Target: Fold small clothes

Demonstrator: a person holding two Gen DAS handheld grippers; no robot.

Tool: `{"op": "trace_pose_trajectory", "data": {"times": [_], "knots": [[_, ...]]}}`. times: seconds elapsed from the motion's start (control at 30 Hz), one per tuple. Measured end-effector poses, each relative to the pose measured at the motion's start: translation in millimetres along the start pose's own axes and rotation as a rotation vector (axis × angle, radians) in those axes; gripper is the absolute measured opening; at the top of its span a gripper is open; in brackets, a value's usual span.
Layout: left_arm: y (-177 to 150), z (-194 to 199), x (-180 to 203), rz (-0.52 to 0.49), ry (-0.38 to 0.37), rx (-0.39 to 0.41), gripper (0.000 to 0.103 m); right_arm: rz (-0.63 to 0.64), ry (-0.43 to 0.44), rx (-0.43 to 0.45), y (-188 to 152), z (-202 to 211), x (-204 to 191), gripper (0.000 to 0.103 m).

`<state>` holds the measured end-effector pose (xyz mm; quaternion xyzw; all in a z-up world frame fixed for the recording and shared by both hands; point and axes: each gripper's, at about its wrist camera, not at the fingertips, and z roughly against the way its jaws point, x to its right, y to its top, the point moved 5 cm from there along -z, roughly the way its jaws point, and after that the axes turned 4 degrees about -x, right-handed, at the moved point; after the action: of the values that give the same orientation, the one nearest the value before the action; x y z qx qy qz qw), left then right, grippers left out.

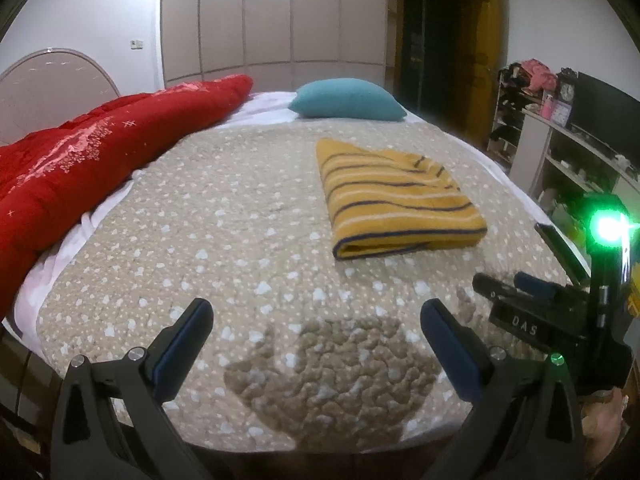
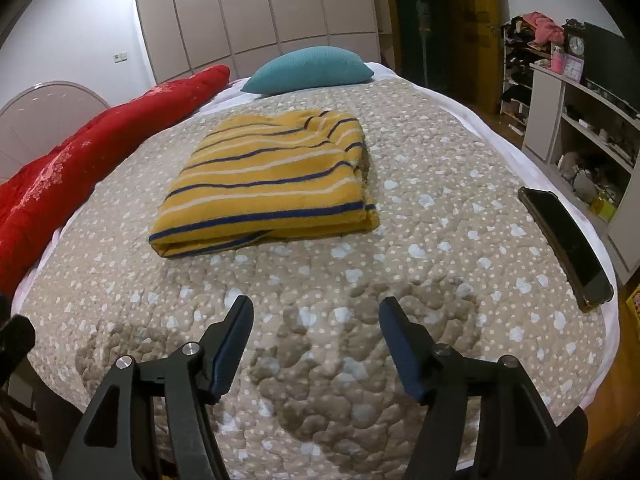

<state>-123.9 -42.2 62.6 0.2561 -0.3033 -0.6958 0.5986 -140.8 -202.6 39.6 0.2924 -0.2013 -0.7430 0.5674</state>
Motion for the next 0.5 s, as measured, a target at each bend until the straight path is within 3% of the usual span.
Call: {"op": "trace_pose_trajectory", "data": {"times": [0.5], "knots": [[-8.6, -9.7, 3.7, 0.018, -0.057, -0.067, 0.103, -0.011, -0.005, -0.013, -1.8, -2.1, 2.5, 0.072]]}}
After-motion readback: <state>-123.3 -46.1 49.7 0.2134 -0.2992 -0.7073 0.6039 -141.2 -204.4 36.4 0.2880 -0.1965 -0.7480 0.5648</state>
